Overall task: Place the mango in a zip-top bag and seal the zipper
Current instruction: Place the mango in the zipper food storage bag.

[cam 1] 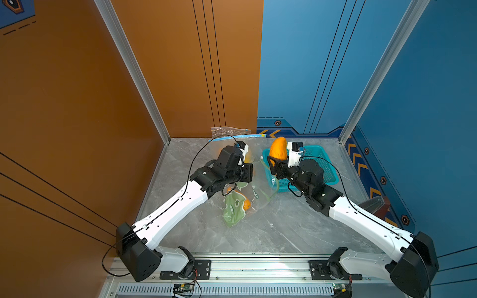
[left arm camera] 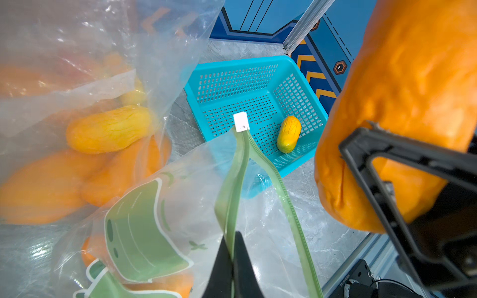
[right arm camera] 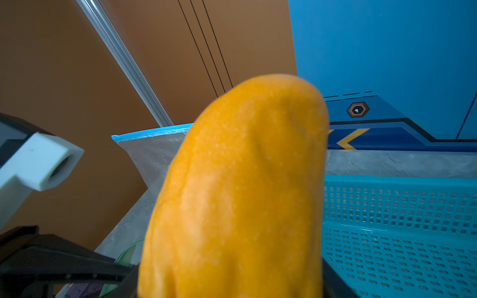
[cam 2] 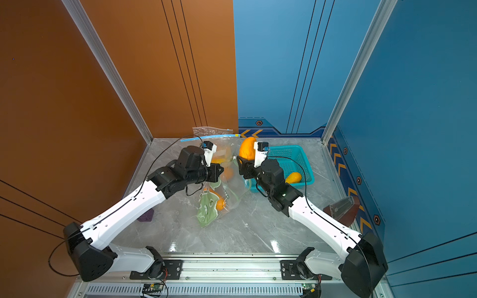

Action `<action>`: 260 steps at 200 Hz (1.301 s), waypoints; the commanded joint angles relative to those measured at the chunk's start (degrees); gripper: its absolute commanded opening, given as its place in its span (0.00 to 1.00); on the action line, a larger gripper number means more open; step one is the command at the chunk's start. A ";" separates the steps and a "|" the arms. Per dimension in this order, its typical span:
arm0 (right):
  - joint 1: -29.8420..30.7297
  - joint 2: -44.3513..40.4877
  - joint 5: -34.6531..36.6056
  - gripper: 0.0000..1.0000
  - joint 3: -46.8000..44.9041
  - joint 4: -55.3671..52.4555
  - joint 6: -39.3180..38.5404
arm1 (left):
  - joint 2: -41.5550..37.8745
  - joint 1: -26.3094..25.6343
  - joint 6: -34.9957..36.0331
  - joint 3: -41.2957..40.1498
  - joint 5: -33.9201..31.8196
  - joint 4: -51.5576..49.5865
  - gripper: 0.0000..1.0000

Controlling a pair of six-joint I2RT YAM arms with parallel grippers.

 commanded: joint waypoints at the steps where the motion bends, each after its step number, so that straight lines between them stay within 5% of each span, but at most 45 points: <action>1: 2.56 -1.40 -1.77 0.34 -1.37 6.25 -3.79 | -0.31 0.49 -1.04 -0.61 0.27 2.29 0.00; 152: 6.68 3.63 -2.11 0.42 -4.65 10.62 -5.06 | -4.10 1.02 -2.71 -0.91 0.76 4.85 0.00; 260: 6.83 0.19 0.45 0.88 -4.92 3.96 -6.11 | -3.21 2.08 -3.41 -0.88 2.13 6.74 0.00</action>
